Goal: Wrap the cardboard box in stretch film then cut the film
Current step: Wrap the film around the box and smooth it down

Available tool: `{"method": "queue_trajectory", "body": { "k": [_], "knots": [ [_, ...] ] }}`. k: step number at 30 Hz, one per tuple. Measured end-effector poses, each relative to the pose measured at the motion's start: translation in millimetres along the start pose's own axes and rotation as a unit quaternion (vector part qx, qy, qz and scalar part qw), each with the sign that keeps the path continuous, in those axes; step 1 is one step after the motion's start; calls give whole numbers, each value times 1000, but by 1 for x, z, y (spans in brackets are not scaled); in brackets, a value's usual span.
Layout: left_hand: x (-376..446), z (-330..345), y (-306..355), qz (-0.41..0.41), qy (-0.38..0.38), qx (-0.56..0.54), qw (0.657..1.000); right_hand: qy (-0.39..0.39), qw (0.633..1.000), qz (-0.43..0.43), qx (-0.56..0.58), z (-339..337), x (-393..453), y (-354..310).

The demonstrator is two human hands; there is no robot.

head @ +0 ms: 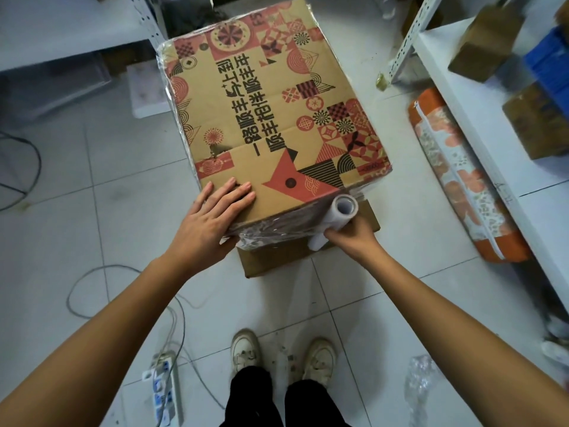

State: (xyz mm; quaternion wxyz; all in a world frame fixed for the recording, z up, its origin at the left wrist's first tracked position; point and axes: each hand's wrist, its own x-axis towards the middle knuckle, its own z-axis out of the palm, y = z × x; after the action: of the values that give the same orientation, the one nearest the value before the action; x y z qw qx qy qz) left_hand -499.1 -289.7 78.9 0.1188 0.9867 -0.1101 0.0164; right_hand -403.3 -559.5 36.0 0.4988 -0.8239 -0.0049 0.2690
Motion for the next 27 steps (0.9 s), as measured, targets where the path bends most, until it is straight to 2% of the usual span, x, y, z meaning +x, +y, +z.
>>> {"method": "queue_trajectory", "body": {
  "k": [5,9,12,16,19,23,27],
  "knots": [
    [2,-1,1,4,11,-9,1000,9,998,-13,-66,-9,-4,7],
    [1,0,0,7,14,-7,1000,100,995,-6,-19,-8,-18,7],
    [1,1,2,5,7,-13,1000,119,993,-6,7,-12,-23,13],
    [-1,1,-1,6,3,-15,1000,80,995,-67,-6,-17,-13,-3],
    [0,1,-3,6,8,-20,1000,46,996,-81,-16,-17,-11,-7],
    [0,3,-3,13,14,-27,999,7,1000,-9,0,-31,-16,2],
    [1,3,-3,14,13,-38,999,-79,996,48,0,-40,-21,10]
  ]
}}
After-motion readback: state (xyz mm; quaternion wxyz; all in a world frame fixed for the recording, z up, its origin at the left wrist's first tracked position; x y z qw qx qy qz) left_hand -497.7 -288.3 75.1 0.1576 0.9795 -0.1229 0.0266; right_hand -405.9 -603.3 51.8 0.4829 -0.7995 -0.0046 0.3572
